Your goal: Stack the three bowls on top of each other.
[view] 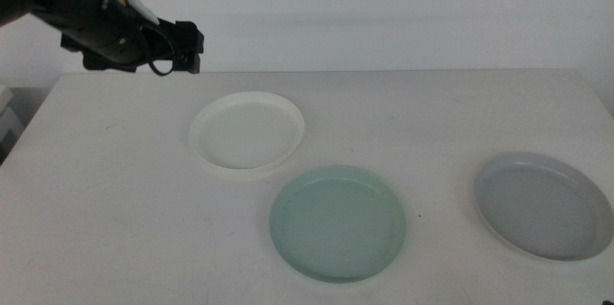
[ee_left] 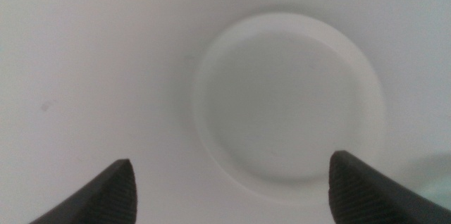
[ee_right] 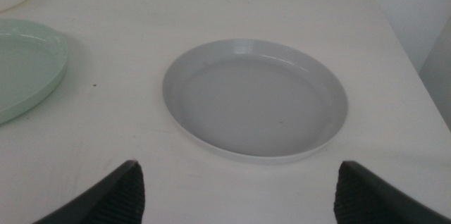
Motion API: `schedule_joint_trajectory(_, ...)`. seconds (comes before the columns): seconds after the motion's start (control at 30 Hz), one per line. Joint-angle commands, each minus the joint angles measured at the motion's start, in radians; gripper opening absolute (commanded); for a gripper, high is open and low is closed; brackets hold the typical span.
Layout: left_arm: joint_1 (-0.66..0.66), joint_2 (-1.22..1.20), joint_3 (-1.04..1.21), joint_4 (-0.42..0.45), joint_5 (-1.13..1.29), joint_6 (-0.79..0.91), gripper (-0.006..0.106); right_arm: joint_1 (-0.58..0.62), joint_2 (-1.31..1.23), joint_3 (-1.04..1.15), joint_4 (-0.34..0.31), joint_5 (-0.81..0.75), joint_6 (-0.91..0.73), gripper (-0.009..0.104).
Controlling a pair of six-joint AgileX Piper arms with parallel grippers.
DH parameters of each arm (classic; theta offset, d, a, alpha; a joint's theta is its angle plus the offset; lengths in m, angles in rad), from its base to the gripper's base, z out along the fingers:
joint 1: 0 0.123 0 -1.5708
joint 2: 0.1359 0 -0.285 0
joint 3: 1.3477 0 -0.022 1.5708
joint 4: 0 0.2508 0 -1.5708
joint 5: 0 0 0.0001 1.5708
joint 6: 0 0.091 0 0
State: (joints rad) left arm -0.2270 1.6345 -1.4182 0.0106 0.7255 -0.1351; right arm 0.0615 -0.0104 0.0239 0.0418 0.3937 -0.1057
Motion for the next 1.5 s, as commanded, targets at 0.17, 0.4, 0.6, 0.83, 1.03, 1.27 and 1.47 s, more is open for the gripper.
schedule_joint_trajectory(0.17,0.018,0.149,-0.169,0.117,-0.035,-0.048,0.105,-0.008,-0.026,-0.002,-0.007,-0.074,-0.004,0.075)
schedule_joint_trajectory(0.4,0.018,0.366,-0.302,0.141,-0.045,-0.048,0.105,-0.008,-0.026,-0.002,-0.007,-0.074,-0.004,0.075)
schedule_joint_trajectory(0.6,0.018,0.463,-0.329,0.124,-0.098,-0.048,0.105,-0.008,-0.026,-0.002,-0.007,-0.074,-0.004,0.075)
schedule_joint_trajectory(0.83,0.018,0.512,-0.326,0.101,-0.108,-0.048,0.099,-0.008,-0.026,-0.002,-0.007,-0.074,-0.004,0.075)
schedule_joint_trajectory(1.03,0.017,0.536,-0.325,0.074,-0.107,-0.048,0.078,-0.008,-0.026,-0.002,-0.007,-0.074,-0.004,0.075)
schedule_joint_trajectory(1.27,0.017,0.564,-0.325,0.073,-0.103,-0.048,0.046,-0.008,-0.026,-0.002,-0.007,-0.074,-0.004,0.075)
schedule_joint_trajectory(1.47,0.018,0.549,-0.325,0.069,-0.094,-0.049,0.006,-0.008,-0.026,-0.002,-0.007,-0.074,-0.004,0.075)
